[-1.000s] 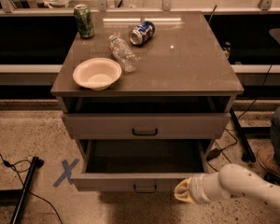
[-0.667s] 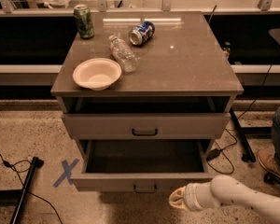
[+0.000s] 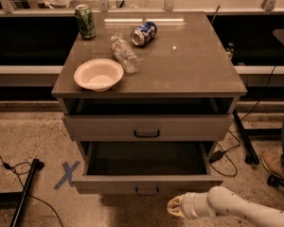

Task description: Close middle drawer

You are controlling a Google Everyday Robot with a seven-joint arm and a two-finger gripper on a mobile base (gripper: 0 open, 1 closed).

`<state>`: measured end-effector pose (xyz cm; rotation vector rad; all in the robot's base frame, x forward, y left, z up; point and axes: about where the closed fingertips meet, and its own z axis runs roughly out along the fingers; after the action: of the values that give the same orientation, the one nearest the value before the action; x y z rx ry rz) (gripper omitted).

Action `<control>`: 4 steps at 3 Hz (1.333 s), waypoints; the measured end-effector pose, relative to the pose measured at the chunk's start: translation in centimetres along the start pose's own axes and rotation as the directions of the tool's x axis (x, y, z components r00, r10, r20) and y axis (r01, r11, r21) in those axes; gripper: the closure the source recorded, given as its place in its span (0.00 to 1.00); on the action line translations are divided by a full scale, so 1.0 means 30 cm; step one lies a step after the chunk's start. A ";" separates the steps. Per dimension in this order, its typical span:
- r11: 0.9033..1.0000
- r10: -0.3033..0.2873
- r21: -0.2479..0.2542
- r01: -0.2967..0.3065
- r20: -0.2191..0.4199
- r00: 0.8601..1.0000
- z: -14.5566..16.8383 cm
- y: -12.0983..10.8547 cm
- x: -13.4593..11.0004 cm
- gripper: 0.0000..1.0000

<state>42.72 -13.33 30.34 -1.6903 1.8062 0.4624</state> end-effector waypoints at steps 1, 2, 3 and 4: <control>1.000 -0.015 0.009 0.015 0.017 1.000 0.049 -0.066 0.015 1.00; 0.999 -0.039 -0.005 0.039 0.025 0.999 0.062 -0.112 0.017 1.00; 0.998 -0.062 -0.031 0.063 0.030 0.998 0.083 -0.194 0.024 1.00; 0.994 -0.097 -0.057 0.098 0.027 0.995 0.096 -0.292 0.017 1.00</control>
Offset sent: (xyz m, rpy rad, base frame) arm 0.0808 0.0001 -0.0137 0.0217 -0.0361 0.1148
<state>51.87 -12.97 29.22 -1.7958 1.6995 0.4950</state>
